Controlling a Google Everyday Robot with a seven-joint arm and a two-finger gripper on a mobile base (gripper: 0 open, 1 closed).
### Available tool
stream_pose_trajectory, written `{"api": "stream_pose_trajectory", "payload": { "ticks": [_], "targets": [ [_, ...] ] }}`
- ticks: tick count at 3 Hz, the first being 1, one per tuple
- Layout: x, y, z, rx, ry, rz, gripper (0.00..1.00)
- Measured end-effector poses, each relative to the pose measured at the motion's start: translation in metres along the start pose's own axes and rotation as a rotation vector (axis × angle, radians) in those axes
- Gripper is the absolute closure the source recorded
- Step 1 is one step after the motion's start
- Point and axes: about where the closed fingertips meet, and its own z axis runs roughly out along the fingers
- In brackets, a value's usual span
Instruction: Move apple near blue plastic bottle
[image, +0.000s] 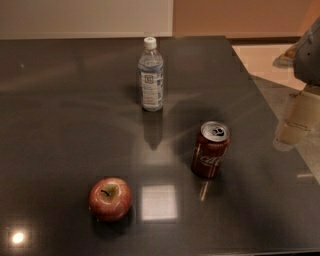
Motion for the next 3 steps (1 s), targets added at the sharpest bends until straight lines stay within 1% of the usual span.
{"api": "stream_pose_trajectory", "payload": {
  "ticks": [1,2,3],
  "targets": [
    [0.000,0.000,0.000,0.000,0.000,0.000,0.00],
    [-0.019,-0.001,0.001,-0.036,-0.042,-0.049,0.00],
    [-0.047,0.003,0.004,-0.078,-0.100,-0.116,0.00]
  ]
}}
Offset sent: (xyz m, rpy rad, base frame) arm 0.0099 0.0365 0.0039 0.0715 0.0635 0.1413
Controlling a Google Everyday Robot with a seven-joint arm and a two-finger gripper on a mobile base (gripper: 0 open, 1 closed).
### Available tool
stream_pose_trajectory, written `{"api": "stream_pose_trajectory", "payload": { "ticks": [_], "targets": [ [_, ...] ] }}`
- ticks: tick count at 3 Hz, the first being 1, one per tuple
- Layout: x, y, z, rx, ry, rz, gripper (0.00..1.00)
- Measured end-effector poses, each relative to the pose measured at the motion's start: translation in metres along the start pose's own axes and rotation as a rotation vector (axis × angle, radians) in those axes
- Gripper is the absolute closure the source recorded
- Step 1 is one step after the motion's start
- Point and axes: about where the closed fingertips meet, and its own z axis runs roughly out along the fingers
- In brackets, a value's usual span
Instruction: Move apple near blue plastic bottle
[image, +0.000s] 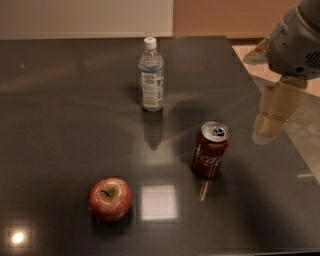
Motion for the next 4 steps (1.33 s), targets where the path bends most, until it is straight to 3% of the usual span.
{"api": "stream_pose_trajectory", "payload": {
  "ticks": [1,3,4],
  "targets": [
    [-0.038,0.014,0.009,-0.043,-0.050,-0.095,0.00],
    [-0.101,0.068,0.056,-0.143,-0.058,-0.286,0.00],
    [-0.123,0.095,0.078,-0.193,-0.071,-0.335,0.00]
  ]
}}
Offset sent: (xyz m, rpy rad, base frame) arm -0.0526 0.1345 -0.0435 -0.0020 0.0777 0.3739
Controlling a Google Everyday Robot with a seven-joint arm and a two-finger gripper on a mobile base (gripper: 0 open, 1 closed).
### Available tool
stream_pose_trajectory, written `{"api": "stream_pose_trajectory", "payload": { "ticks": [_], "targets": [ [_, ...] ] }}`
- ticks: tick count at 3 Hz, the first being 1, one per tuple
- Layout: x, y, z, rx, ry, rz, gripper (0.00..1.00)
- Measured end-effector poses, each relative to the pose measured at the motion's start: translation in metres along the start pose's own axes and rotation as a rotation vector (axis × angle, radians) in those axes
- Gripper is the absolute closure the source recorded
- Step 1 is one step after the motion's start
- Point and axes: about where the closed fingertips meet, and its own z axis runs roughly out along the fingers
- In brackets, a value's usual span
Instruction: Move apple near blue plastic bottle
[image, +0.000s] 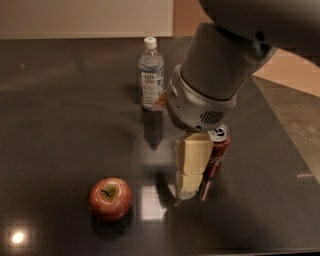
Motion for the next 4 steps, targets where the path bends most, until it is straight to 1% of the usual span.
{"api": "stream_pose_trajectory", "payload": {
  "ticks": [1,2,3,4],
  "targets": [
    [-0.024,0.011,0.017,-0.004,-0.055,-0.008,0.00],
    [-0.047,0.017,0.033,0.004,-0.125,-0.012,0.00],
    [-0.066,0.024,0.052,-0.011,-0.166,-0.032,0.00],
    [-0.072,0.026,0.072,-0.024,-0.168,-0.050,0.00]
  ]
}}
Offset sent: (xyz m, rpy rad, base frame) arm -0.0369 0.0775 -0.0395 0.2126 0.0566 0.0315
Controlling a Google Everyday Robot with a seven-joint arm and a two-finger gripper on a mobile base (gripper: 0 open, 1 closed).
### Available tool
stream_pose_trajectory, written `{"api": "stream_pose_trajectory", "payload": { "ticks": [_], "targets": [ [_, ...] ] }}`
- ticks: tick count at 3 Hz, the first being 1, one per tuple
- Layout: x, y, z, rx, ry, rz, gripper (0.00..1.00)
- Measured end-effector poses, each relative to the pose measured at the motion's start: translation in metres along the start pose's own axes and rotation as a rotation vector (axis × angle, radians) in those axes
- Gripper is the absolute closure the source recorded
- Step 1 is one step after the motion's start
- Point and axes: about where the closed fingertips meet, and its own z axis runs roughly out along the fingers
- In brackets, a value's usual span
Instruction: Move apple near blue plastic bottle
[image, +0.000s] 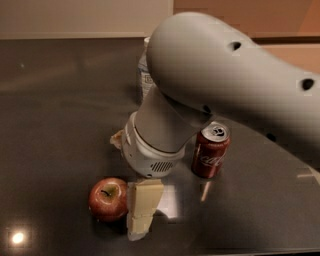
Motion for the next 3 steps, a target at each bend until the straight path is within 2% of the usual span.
{"api": "stream_pose_trajectory", "payload": {
  "ticks": [2,3],
  "targets": [
    [-0.003,0.009,0.027,-0.050,-0.015,-0.022,0.00],
    [-0.006,0.010,0.032,-0.075,-0.023,-0.030,0.16]
  ]
}}
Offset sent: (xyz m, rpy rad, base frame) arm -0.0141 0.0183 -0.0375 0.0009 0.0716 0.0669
